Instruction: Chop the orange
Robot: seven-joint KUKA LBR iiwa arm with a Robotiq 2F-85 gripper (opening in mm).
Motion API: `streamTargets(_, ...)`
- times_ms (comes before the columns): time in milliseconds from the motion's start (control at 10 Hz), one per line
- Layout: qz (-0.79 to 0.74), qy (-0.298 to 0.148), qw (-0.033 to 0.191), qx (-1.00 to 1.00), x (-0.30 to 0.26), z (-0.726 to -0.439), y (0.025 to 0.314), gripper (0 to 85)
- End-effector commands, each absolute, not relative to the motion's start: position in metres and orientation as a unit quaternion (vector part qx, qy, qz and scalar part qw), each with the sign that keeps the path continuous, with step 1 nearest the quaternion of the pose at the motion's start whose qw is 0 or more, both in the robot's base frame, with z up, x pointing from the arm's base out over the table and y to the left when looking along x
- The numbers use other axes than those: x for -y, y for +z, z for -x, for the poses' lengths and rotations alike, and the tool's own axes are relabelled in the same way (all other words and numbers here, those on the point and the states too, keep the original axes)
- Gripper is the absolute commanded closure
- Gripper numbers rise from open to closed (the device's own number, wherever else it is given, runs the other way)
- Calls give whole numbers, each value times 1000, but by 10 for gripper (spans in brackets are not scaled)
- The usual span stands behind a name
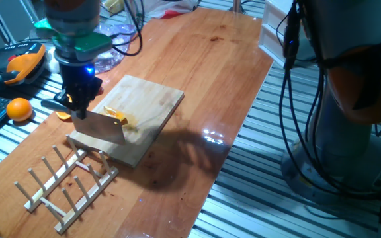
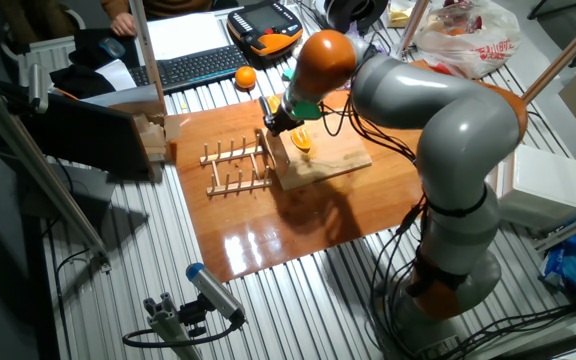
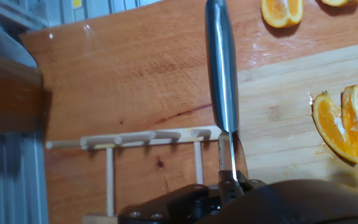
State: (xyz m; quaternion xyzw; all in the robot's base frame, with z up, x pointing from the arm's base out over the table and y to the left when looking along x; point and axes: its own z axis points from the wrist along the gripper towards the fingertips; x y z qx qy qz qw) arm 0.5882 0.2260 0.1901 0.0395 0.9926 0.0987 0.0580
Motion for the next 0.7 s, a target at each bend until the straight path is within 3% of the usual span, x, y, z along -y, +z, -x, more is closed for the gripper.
streamTargets(0, 2, 93, 62, -994, -226, -588, 191, 850)
streamTargets(300, 1, 118, 54, -992, -226, -588, 191, 850)
streamTargets(400, -1, 123, 68, -990, -226, -588, 191, 850)
streamTargets(600, -29, 126, 67, -989, -245, -586, 205, 850)
